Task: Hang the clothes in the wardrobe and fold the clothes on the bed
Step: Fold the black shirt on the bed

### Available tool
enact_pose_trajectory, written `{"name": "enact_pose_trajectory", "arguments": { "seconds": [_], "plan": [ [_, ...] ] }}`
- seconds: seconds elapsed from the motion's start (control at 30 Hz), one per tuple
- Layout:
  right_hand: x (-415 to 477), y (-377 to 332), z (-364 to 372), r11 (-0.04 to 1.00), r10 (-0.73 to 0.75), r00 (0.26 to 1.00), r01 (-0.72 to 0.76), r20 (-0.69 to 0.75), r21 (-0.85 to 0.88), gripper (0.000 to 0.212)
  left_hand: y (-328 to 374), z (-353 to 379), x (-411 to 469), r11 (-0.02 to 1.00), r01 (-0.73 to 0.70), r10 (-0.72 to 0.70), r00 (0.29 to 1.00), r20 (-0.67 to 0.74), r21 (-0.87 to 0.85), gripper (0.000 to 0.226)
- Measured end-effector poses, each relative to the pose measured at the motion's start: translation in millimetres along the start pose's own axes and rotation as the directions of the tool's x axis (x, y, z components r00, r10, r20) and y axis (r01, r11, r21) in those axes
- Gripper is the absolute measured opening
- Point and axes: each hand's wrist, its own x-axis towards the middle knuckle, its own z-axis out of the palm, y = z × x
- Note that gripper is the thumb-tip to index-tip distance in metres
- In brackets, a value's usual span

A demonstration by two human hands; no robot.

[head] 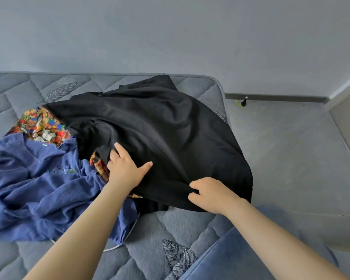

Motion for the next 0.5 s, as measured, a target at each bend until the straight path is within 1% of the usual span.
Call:
{"name": "enact_pose_trajectory", "arguments": {
  "seconds": [0.07, 0.13, 0.17, 0.2, 0.23, 0.27, 0.3, 0.37, 0.4, 0.5],
  "plan": [
    [1.3, -6.1, 1.6, 0.999, 0.008, 1.0, -0.007, 0.014, -0.036, 0.035, -7.5, 2.3, 6.5, 0.985, 0.025, -0.038, 0.997, 0.069, 0.172, 0.116],
    [2.8, -9.5, 3.8, 0.997, 0.029, 0.999, -0.027, 0.036, -0.066, 0.033, -19.4, 4.0, 8.0, 0.931, -0.018, -0.028, 0.992, 0.121, 0.365, 0.113],
    [3.3, -10.6, 5.1, 0.995, 0.036, 0.998, -0.032, 0.042, -0.09, 0.032, -25.7, 3.7, 8.3, 0.903, -0.031, -0.025, 0.992, 0.124, 0.429, 0.115],
    [3.9, -11.9, 6.2, 0.993, 0.038, 0.998, -0.032, 0.048, -0.115, 0.031, -31.4, 2.3, 9.0, 0.888, -0.028, -0.028, 0.993, 0.114, 0.459, 0.118],
    [4.5, -13.4, 7.1, 0.991, 0.038, 0.998, -0.03, 0.052, -0.133, 0.03, -36.5, -0.2, 9.3, 0.888, -0.013, -0.04, 0.994, 0.105, 0.459, 0.12],
    [5.6, -15.7, 7.6, 0.99, 0.037, 0.998, -0.029, 0.055, -0.139, 0.029, -41.7, -3.0, 8.4, 0.897, -0.001, -0.049, 0.994, 0.102, 0.441, 0.116],
    [7.1, -18.8, 7.6, 0.99, 0.038, 0.998, -0.03, 0.056, -0.137, 0.028, -47.6, -5.2, 6.3, 0.908, -0.006, -0.044, 0.993, 0.109, 0.42, 0.102],
    [12.1, -26.5, 5.4, 0.994, 0.054, 0.998, -0.05, 0.041, -0.1, 0.023, -58.8, -7.6, -2.4, 0.913, -0.043, -0.023, 0.987, 0.156, 0.405, 0.066],
    [15.3, -30.6, 3.8, 0.996, 0.066, 0.998, -0.065, 0.021, -0.065, 0.023, -64.5, -7.4, -9.0, 0.907, -0.064, -0.013, 0.984, 0.179, 0.416, 0.056],
    [30.4, -42.6, -1.8, 0.997, 0.077, 0.992, -0.077, -0.098, 0.003, 0.045, -79.3, -1.9, -27.9, 0.899, -0.105, 0.016, 0.978, 0.207, 0.424, 0.047]
  ]
}}
